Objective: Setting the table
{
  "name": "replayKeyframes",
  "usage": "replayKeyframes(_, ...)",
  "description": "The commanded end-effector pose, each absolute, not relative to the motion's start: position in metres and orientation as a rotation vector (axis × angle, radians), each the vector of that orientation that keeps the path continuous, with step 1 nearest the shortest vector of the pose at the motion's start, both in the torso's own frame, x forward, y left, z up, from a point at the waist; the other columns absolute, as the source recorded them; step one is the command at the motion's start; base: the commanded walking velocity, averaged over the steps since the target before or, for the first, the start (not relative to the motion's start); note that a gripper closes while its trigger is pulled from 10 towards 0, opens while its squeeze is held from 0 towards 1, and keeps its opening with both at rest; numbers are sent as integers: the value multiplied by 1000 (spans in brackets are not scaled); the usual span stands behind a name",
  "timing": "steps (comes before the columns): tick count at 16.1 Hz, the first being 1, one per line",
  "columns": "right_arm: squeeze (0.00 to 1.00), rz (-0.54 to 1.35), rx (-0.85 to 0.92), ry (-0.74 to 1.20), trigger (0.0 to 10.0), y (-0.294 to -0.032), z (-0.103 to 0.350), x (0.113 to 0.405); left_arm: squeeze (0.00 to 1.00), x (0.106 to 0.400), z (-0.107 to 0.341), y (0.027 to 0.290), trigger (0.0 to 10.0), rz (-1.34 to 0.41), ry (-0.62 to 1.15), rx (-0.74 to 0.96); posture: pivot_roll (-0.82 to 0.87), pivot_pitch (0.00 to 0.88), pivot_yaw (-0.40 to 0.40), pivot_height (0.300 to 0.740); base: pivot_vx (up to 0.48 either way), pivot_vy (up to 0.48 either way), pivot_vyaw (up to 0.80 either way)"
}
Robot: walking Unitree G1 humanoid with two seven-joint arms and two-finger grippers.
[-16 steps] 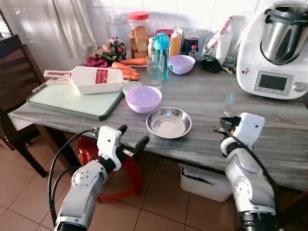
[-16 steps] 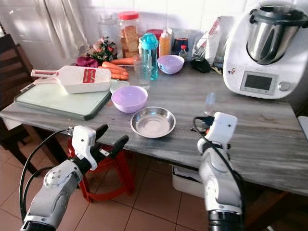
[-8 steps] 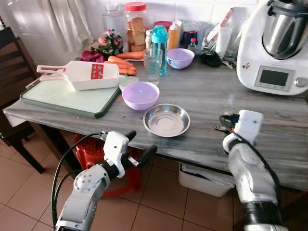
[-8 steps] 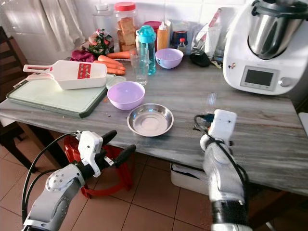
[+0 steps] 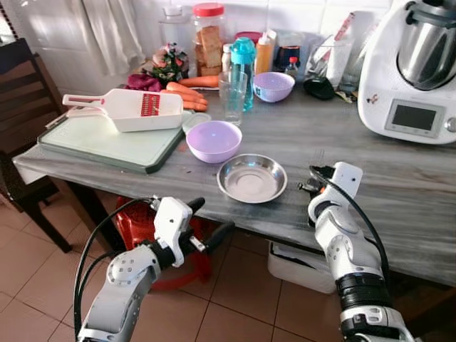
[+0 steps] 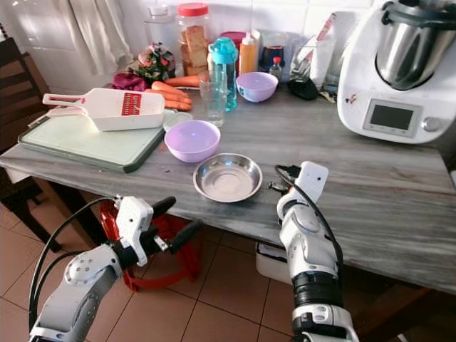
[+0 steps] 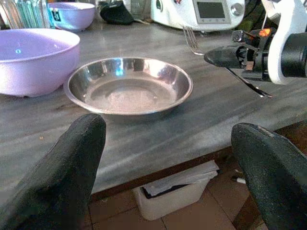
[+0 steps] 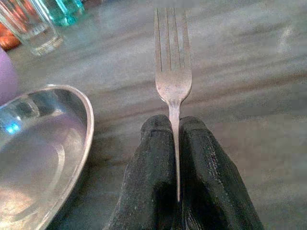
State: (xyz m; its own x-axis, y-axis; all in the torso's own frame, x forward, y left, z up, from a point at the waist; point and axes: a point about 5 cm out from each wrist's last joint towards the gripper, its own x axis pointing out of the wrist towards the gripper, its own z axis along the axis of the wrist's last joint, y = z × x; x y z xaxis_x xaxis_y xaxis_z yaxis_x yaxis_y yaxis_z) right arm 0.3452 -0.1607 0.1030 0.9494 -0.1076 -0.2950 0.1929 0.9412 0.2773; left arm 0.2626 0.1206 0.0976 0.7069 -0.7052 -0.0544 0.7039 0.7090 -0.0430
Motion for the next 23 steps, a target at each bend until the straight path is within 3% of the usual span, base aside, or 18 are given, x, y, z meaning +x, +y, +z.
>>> replayKeyframes(1, 0, -156, 323, 295, 10000, -156, 102, 348, 0, 260, 102, 118, 10000, -813, 59, -6, 4, 20, 35, 740, 0, 0, 0)
replayKeyframes(17, 8, -168, 348, 355, 10000, -151, 89, 359, 0, 258, 102, 111, 10000, -843, 61, 0, 7, 17, 35, 740, 0, 0, 0)
replayKeyframes(18, 1000, -165, 353, 357, 10000, -151, 88, 359, 0, 257, 102, 111, 10000, -846, 62, 2, 7, 19, 36, 740, 0, 0, 0)
replayKeyframes(23, 1000, -166, 352, 342, 10000, -148, 89, 360, 0, 257, 102, 110, 10000, -854, 62, 7, 7, 19, 36, 740, 0, 0, 0)
